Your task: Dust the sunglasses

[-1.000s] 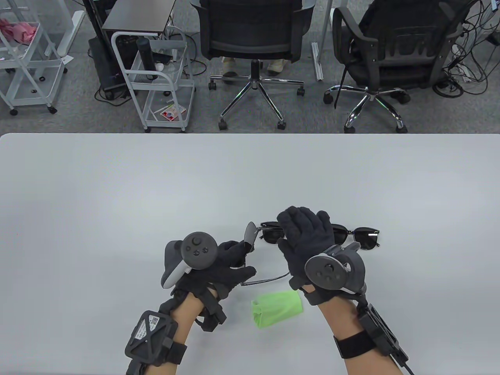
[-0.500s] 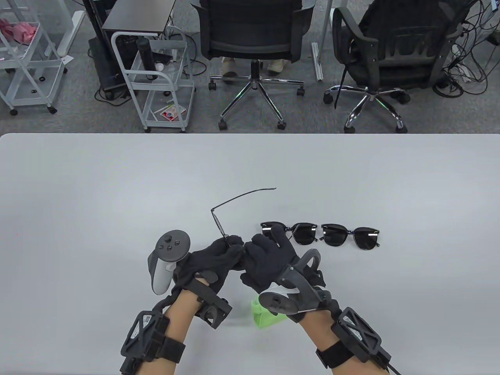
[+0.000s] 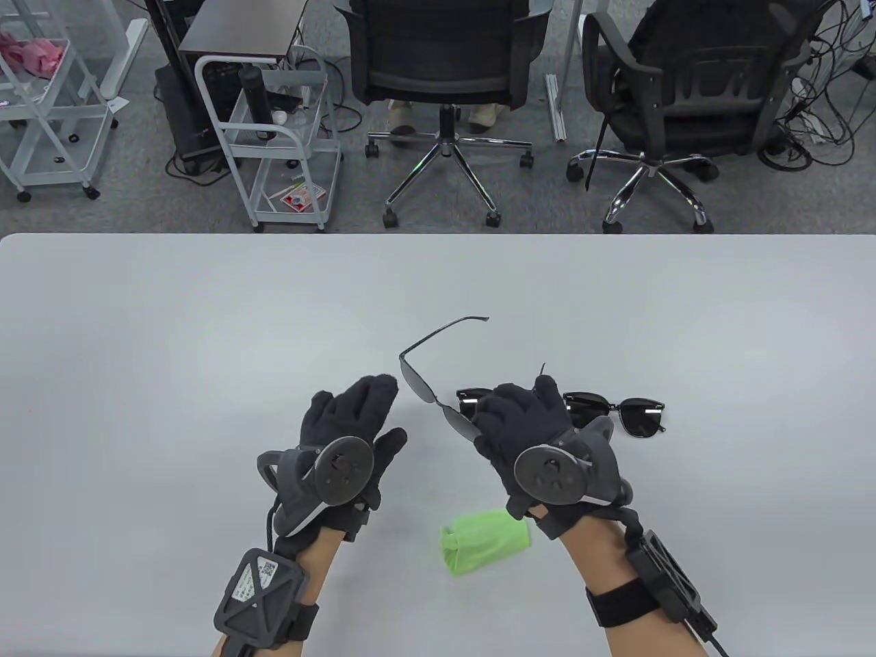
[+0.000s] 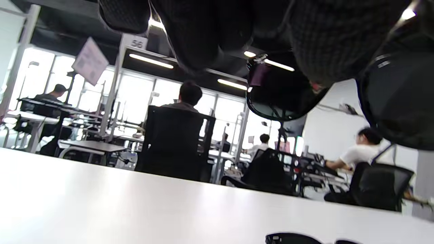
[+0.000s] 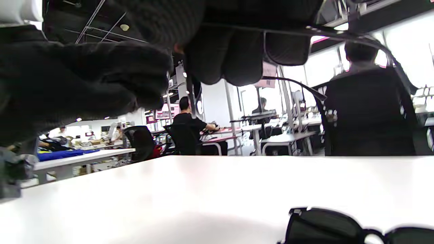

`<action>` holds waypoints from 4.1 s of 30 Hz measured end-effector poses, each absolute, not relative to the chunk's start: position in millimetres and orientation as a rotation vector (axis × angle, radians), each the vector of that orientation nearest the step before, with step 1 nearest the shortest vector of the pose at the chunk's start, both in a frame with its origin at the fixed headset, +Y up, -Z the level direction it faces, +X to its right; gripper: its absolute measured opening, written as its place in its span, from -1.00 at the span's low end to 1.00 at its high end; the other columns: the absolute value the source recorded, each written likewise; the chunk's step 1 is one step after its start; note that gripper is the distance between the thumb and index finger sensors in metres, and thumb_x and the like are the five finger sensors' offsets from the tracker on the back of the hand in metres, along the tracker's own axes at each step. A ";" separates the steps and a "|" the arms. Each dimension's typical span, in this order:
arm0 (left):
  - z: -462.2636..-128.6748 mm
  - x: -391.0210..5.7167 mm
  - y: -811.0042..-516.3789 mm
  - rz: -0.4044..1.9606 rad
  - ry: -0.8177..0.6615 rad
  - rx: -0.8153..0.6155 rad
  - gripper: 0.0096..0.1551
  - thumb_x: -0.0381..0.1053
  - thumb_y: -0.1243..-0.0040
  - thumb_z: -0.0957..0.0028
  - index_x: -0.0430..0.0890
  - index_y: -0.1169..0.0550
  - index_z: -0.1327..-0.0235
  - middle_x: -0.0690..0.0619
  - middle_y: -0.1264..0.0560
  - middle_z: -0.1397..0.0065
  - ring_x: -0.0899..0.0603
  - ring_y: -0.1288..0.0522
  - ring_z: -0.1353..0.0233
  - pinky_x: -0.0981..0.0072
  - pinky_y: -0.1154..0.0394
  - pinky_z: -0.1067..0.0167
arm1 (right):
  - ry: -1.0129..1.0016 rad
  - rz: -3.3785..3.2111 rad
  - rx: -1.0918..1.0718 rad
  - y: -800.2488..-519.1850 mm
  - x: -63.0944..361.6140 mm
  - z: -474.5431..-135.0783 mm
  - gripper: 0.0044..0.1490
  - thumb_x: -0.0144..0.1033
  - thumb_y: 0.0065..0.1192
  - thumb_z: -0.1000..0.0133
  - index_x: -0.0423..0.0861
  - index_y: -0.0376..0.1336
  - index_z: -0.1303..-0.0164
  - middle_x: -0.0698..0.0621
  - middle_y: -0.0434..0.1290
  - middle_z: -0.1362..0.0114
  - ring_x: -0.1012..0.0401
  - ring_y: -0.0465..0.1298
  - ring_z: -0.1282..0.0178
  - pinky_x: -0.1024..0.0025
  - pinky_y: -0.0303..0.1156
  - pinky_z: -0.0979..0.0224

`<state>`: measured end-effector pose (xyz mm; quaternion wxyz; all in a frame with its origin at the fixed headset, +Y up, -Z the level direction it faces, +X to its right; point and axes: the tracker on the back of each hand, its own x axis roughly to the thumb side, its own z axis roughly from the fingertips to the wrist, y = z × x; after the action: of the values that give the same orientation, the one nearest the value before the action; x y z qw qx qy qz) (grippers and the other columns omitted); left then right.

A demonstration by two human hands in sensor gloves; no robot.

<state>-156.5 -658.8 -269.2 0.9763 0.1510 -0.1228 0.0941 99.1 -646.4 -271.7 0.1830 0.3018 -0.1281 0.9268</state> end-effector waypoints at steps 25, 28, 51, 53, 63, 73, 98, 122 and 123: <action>-252.2 -113.7 -661.5 -0.380 -0.482 0.522 0.15 0.45 -0.47 0.42 0.30 -0.18 -0.46 0.43 -0.39 -0.45 0.12 -0.49 -0.49 0.00 -0.29 -0.58 | 0.024 2.291 0.844 -650.6 130.1 -290.8 -0.48 -0.18 0.25 -0.03 -0.07 0.51 -0.13 -0.04 0.50 -0.50 -0.24 0.33 -0.57 -0.53 -0.05 -0.40; -252.1 -113.8 -660.4 -0.385 -0.464 0.535 0.15 0.44 -0.49 0.43 0.29 -0.20 -0.46 0.42 -0.41 -0.45 0.12 -0.50 -0.48 -0.01 -0.30 -0.57 | -0.041 2.308 0.826 -647.1 130.2 -288.0 -0.45 -0.18 0.29 -0.04 -0.06 0.47 -0.22 -0.09 0.47 -0.53 -0.25 0.31 -0.57 -0.54 -0.05 -0.40; -277.5 -144.1 -665.8 -0.316 -0.197 0.463 0.16 0.44 -0.50 0.40 0.17 -0.26 -0.50 0.30 -0.47 -0.41 0.03 -0.55 -0.41 -0.08 -0.34 -0.51 | 0.711 2.998 1.466 -723.8 15.3 -245.4 -0.21 0.10 0.61 0.17 -0.10 0.48 -0.18 -0.06 0.63 -0.24 -0.07 0.62 -0.21 -0.28 0.33 -0.38; -277.2 -144.4 -664.9 -0.313 -0.193 0.460 0.16 0.44 -0.50 0.41 0.17 -0.26 -0.50 0.30 -0.47 -0.41 0.04 -0.56 -0.41 -0.08 -0.34 -0.50 | 0.675 2.997 1.485 -725.4 13.2 -244.1 -0.20 0.10 0.63 0.19 -0.11 0.49 -0.17 -0.06 0.63 -0.24 -0.08 0.62 -0.21 -0.29 0.33 -0.38; -277.1 -145.1 -664.5 -0.302 -0.186 0.436 0.16 0.45 -0.49 0.42 0.17 -0.27 -0.49 0.30 -0.48 -0.40 0.05 -0.57 -0.39 -0.07 -0.35 -0.50 | 0.382 3.108 1.681 -736.4 5.6 -234.6 -0.19 -0.03 0.72 0.29 -0.03 0.43 -0.16 0.01 0.59 -0.23 -0.04 0.60 -0.26 -0.31 0.29 -0.42; -278.5 -148.3 -666.0 -0.268 -0.178 0.416 0.16 0.46 -0.47 0.43 0.17 -0.27 -0.49 0.31 -0.49 -0.39 0.05 -0.58 -0.38 -0.07 -0.36 -0.50 | 0.137 2.741 1.155 -700.8 58.6 -267.5 -0.54 -0.23 0.49 0.11 -0.02 0.55 0.00 0.04 0.71 -0.09 0.01 0.70 -0.13 -0.25 0.36 -0.39; -252.9 -120.8 -659.7 -0.254 -0.338 0.472 0.16 0.49 -0.46 0.46 0.19 -0.28 -0.48 0.33 -0.50 -0.37 0.08 -0.59 -0.36 -0.06 -0.35 -0.51 | -0.067 1.773 0.149 -710.0 160.8 -297.4 -0.54 -0.24 0.44 0.05 -0.07 0.55 -0.03 0.00 0.73 -0.08 0.01 0.74 -0.05 -0.24 0.42 -0.31; -239.0 -108.8 -649.0 -0.134 -0.351 0.483 0.16 0.53 -0.44 0.47 0.12 -0.35 -0.45 0.30 -0.58 -0.30 0.06 -0.67 -0.26 -0.05 -0.41 -0.47 | 0.093 1.435 0.199 -705.3 127.4 -285.2 -0.53 -0.33 0.33 -0.04 -0.17 0.45 -0.13 -0.09 0.63 -0.15 -0.05 0.67 -0.05 -0.24 0.41 -0.27; -238.7 -109.1 -648.6 -0.138 -0.351 0.489 0.16 0.53 -0.44 0.48 0.12 -0.34 -0.45 0.30 -0.58 -0.30 0.06 -0.67 -0.27 -0.05 -0.41 -0.47 | 0.139 1.392 0.246 -704.7 126.4 -287.5 -0.53 -0.38 0.32 -0.04 -0.18 0.45 -0.15 -0.11 0.63 -0.18 -0.09 0.66 -0.09 -0.26 0.40 -0.28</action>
<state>-109.1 -648.6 -238.7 0.9527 0.2405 -0.1728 -0.0678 126.4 -704.7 -287.5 0.7583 0.1131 0.0638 0.6389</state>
